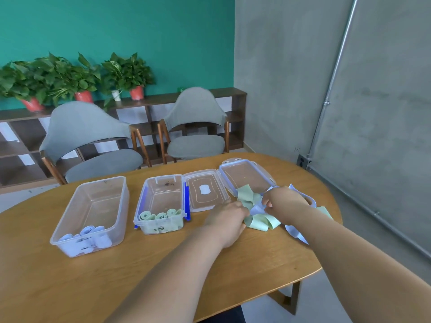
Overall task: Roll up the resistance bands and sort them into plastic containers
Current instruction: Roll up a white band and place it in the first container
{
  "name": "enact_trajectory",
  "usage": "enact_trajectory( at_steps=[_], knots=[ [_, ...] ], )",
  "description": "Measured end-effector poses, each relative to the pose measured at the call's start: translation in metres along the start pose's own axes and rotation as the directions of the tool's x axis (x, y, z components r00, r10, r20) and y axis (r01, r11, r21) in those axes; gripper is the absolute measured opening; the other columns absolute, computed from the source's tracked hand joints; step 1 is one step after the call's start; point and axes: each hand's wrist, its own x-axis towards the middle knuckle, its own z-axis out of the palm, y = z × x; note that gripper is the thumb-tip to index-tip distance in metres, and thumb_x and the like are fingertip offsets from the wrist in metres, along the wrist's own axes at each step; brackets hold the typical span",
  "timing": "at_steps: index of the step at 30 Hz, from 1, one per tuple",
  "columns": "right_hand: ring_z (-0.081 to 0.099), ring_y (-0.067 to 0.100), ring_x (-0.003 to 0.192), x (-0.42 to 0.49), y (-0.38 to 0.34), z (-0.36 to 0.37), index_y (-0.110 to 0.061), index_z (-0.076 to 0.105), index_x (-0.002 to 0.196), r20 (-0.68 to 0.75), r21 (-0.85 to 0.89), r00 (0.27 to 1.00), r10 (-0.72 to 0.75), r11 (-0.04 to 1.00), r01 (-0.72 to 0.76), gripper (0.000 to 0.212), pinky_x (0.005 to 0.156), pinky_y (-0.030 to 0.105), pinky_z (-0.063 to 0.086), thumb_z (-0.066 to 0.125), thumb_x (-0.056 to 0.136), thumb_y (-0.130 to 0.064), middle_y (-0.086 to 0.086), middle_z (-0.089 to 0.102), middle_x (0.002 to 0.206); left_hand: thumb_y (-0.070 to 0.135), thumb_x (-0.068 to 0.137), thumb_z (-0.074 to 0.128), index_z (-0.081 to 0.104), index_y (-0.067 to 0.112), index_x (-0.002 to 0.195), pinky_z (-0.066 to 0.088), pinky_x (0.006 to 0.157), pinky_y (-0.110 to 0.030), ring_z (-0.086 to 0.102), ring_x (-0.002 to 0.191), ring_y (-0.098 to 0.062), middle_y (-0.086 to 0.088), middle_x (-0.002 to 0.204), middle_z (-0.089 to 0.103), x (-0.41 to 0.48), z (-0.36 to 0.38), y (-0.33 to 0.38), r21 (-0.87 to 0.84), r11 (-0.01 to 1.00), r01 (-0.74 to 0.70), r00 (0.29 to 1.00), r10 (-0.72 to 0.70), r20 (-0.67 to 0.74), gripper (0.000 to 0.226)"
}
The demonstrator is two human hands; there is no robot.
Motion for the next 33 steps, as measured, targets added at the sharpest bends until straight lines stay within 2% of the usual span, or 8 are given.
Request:
enact_trajectory(
  at_steps=[3,5,8,10,18,23,29,33],
  knots=[
    [0.063,0.018,0.091,0.008,-0.005,0.003,-0.029,0.061,0.093,0.041,0.034,0.998,0.051,0.998,-0.053,0.01,0.07,0.031,0.049,0.052,0.092,-0.034,-0.004,0.065,0.101,0.015,0.105,0.051,0.063,0.021,0.137,0.048,0.102,-0.045,0.051,0.125,-0.027,-0.001,0.132,0.061,0.011,0.008,0.0,-0.012,1.0,0.023,1.0,-0.023,0.01,0.034],
    [0.061,0.015,0.093,0.015,-0.008,0.007,-0.028,0.062,0.095,0.089,0.017,0.991,0.096,0.995,-0.098,0.03,0.093,0.031,0.051,0.046,0.078,-0.047,-0.01,0.063,0.102,0.006,0.103,0.049,0.064,0.022,0.135,0.049,0.1,-0.044,0.052,0.123,-0.027,-0.001,0.129,0.063,0.018,0.014,-0.001,-0.032,0.998,0.055,0.998,-0.055,-0.001,0.038],
    [0.062,0.018,0.083,0.026,-0.009,0.016,-0.022,0.067,0.094,0.074,0.069,0.991,0.111,0.991,-0.116,0.026,0.082,0.029,0.05,0.053,0.088,-0.043,-0.006,0.062,0.096,0.001,0.101,0.044,0.064,0.022,0.129,0.05,0.095,-0.043,0.053,0.117,-0.027,-0.003,0.121,0.063,0.027,0.019,0.0,-0.111,0.987,0.117,0.993,-0.117,0.007,0.04],
    [0.066,0.017,0.086,0.028,-0.007,0.025,-0.031,0.068,0.096,0.025,0.113,0.996,0.084,0.99,-0.086,0.015,0.08,0.031,0.055,0.064,0.091,-0.044,-0.007,0.065,0.099,0.002,0.101,0.043,0.062,0.024,0.13,0.051,0.093,-0.042,0.054,0.114,-0.028,-0.005,0.119,0.06,0.032,0.021,0.0,-0.18,0.97,0.164,0.986,-0.16,0.037,0.041],
    [0.065,0.011,0.082,0.033,-0.006,0.033,-0.038,0.071,0.096,-0.008,0.189,0.998,0.07,0.98,-0.067,0.025,0.075,0.03,0.057,0.075,0.082,-0.058,-0.013,0.064,0.093,0.012,0.104,0.048,0.058,0.034,0.139,0.052,0.096,-0.039,0.06,0.115,-0.029,-0.005,0.131,0.056,0.046,0.038,-0.002,-0.376,0.889,0.261,0.965,-0.246,0.09,0.042],
    [0.069,0.017,0.09,0.033,-0.011,0.034,-0.032,0.073,0.103,0.04,0.186,0.995,0.096,0.977,-0.102,0.02,0.069,0.027,0.051,0.074,0.091,-0.048,-0.004,0.071,0.102,0.003,0.101,0.05,0.065,0.025,0.136,0.05,0.11,-0.036,0.063,0.119,-0.015,0.011,0.126,0.068,0.049,0.046,-0.003,-0.61,0.727,0.315,0.941,-0.322,0.102,0.044],
    [0.062,0.02,0.076,0.029,-0.027,0.035,-0.021,0.073,0.101,0.035,0.09,0.992,0.119,0.989,-0.121,0.019,0.066,0.027,0.049,0.058,0.099,-0.033,-0.004,0.065,0.084,0.002,0.101,0.051,0.067,0.02,0.129,0.054,0.105,-0.037,0.07,0.107,-0.013,0.009,0.108,0.073,0.048,0.046,0.004,-0.778,0.559,0.288,0.933,-0.345,0.098,0.037],
    [0.067,0.019,0.083,0.023,-0.025,0.035,-0.03,0.07,0.111,-0.042,0.163,0.994,0.098,0.983,-0.089,0.018,0.068,0.026,0.052,0.065,0.096,-0.036,-0.004,0.072,0.098,0.001,0.102,0.052,0.063,0.019,0.135,0.055,0.104,-0.034,0.069,0.107,-0.012,0.006,0.112,0.072,0.045,0.042,0.007,-0.821,0.5,0.274,0.927,-0.365,0.087,0.039]
  ],
)
